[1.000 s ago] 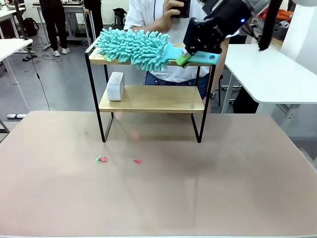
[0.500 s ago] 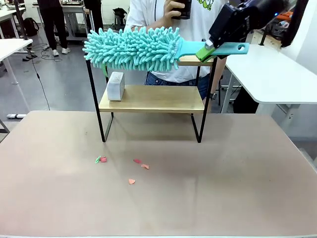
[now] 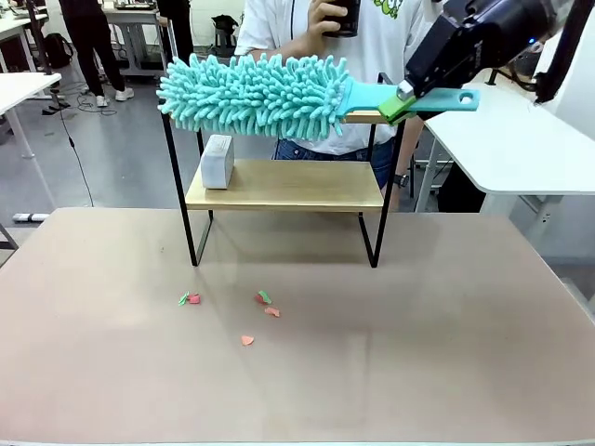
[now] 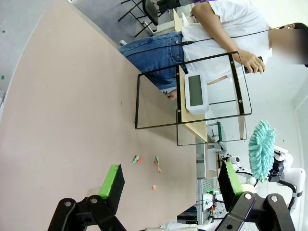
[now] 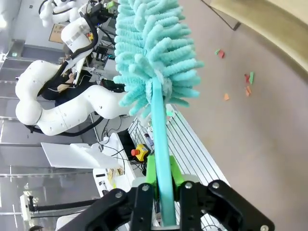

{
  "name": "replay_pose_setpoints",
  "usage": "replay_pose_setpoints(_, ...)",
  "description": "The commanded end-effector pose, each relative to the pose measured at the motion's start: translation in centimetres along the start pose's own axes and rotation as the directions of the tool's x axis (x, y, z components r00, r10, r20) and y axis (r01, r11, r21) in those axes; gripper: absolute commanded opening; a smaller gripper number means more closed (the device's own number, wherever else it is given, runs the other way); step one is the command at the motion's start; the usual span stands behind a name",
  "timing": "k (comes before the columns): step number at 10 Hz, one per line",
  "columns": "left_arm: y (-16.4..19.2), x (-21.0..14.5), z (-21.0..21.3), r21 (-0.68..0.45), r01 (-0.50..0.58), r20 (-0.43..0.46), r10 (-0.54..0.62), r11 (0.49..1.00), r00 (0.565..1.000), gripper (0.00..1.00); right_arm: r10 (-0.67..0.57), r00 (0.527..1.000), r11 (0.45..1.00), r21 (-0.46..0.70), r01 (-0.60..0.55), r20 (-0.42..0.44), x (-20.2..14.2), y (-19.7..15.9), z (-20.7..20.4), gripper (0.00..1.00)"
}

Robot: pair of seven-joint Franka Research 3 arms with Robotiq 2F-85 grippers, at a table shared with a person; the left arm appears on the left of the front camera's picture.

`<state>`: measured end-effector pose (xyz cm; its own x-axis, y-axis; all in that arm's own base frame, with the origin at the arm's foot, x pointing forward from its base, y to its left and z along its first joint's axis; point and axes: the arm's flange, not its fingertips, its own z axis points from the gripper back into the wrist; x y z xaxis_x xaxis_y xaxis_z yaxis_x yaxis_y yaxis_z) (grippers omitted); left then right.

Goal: Clean the shelf.
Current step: Clean the remaining tier of the Shelf with the Duster once objects are removed.

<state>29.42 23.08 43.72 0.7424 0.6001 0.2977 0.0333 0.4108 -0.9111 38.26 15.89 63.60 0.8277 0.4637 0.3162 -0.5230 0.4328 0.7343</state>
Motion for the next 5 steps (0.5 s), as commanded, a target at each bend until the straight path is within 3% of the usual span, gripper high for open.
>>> replay_pose_setpoints(1, 0.1, -0.1, -0.1, -0.019, 0.025, 0.008, -0.025, 1.0, 1.0, 1.0, 0.025, 0.999, 1.0, 0.013, -0.025, 0.029, -1.8, -0.2, 0.6, 0.09)
replay_pose_setpoints(3, 0.1, -0.1, -0.1, -0.019, 0.025, 0.008, -0.025, 1.0, 1.0, 1.0, -0.002, 0.993, 0.993, 0.117, -0.012, 0.116, -3.8, -0.7, 3.1, 0.09)
replay_pose_setpoints(5, 0.1, -0.1, -0.1, -0.019, 0.025, 0.008, -0.025, 1.0, 1.0, 1.0, -0.124, 0.949, 0.959, 0.282, 0.039, 0.289, -9.3, -1.0, 9.5, 0.09)
